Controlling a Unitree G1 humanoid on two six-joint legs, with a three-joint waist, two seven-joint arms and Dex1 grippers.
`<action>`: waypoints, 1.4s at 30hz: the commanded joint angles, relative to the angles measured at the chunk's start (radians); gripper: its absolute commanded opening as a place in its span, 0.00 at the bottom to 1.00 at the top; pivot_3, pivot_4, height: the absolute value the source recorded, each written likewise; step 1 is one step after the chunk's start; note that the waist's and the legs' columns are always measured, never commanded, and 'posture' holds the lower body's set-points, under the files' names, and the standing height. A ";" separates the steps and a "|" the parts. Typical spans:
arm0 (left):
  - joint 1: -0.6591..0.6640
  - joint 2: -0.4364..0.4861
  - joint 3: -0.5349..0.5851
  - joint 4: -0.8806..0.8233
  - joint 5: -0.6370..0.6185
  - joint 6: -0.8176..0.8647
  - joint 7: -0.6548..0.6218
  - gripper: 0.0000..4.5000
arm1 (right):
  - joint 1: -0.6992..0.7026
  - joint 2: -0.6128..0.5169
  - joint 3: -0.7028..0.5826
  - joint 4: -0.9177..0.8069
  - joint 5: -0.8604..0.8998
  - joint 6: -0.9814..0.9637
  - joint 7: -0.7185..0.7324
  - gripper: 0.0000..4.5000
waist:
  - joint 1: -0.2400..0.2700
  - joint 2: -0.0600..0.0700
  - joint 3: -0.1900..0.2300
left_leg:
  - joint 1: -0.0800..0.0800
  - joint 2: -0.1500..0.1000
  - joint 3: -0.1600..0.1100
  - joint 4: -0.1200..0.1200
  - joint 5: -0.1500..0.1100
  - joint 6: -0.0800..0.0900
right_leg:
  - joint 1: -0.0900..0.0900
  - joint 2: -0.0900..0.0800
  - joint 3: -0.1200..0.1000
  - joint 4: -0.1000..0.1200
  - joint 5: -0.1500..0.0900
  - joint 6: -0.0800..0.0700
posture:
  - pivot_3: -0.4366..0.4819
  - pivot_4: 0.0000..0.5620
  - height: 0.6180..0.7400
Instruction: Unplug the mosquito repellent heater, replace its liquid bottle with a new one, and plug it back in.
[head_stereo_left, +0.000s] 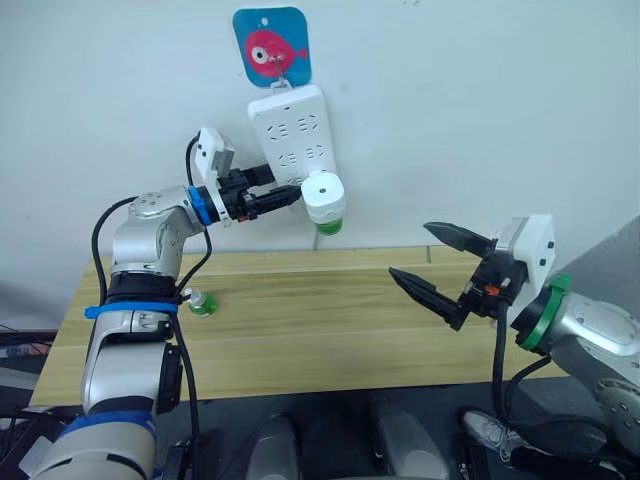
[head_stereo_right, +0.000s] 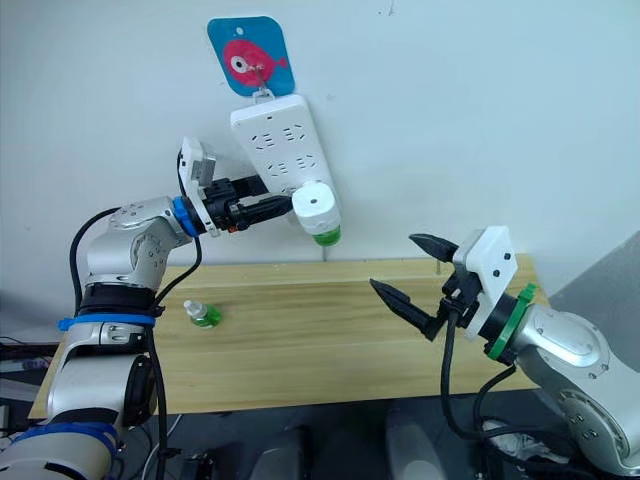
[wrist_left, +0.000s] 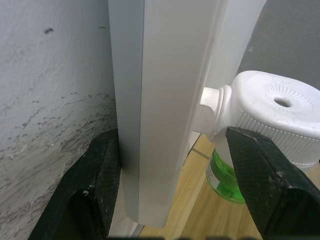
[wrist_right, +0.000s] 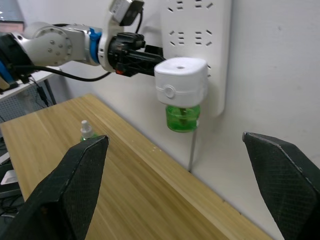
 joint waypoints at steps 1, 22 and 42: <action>-0.033 -0.001 0.008 -0.046 -0.010 -0.010 -0.013 0.75 | -0.029 0.005 0.007 -0.041 0.031 0.007 -0.023 1.00 | 0.000 0.000 0.000 | 0.000 0.000 0.000 0.000 0.000 0.000 | 0.000 0.000 0.000 0.000 0.000 0.000 | 0.23 0.42 1.00; 0.001 0.003 0.005 -0.132 -0.014 0.034 -0.011 0.30 | -0.385 0.375 0.446 0.110 -0.421 0.179 -0.463 1.00 | -0.003 0.000 0.000 | -0.007 0.000 -0.004 0.001 0.000 0.000 | -0.007 -0.001 -0.004 0.002 0.000 0.000 | 0.25 0.39 1.00; 0.013 0.000 0.003 -0.153 -0.008 0.032 0.011 0.30 | -0.570 0.534 0.439 0.367 -0.572 0.210 -0.403 0.78 | -0.005 0.001 0.000 | -0.015 -0.001 -0.006 0.002 0.001 -0.001 | -0.016 -0.002 -0.006 0.007 0.001 -0.001 | 0.27 0.38 1.00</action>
